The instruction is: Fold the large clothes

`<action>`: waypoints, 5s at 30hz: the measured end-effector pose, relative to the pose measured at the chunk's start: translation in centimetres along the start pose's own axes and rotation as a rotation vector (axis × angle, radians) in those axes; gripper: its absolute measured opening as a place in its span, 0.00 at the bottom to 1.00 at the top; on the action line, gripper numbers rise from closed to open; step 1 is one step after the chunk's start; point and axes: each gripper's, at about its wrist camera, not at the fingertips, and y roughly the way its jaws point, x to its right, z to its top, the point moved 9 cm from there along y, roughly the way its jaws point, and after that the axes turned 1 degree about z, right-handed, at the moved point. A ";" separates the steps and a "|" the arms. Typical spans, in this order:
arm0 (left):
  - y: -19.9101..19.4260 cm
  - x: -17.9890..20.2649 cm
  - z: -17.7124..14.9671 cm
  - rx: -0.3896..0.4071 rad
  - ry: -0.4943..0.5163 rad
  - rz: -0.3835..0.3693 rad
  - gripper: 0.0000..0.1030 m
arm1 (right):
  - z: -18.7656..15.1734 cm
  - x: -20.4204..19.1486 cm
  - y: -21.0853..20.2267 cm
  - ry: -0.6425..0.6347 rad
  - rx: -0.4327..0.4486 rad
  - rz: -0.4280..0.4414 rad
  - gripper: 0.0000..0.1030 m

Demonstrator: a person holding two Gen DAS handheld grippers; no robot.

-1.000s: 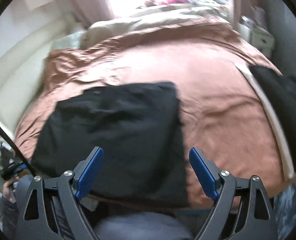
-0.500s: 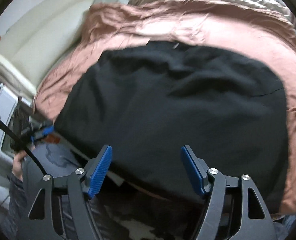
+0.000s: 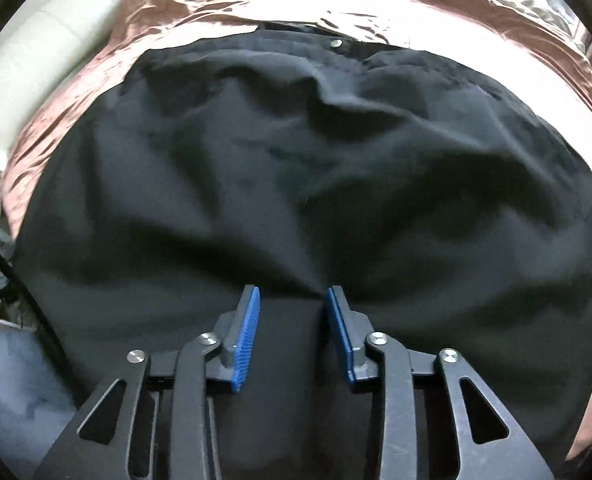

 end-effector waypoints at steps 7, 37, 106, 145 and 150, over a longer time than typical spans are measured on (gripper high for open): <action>0.5 0.2 -0.2 -0.006 -0.039 -0.022 0.56 | 5.7 0.6 2.8 0.036 0.018 -0.024 0.27; 1.9 2.8 1.2 -0.053 -0.116 -0.019 0.20 | 6.1 -1.0 -3.1 0.156 0.193 0.213 0.20; -0.7 27.2 1.2 -0.043 0.295 -0.261 0.12 | 1.8 2.8 0.1 0.398 0.084 0.281 0.02; 18.3 40.9 -15.8 -0.411 0.598 -0.198 0.13 | -15.5 15.3 -10.6 0.695 0.316 0.432 0.83; 21.7 40.8 -19.3 -0.487 0.637 -0.160 0.22 | -18.1 20.6 -11.7 0.784 0.353 0.406 0.83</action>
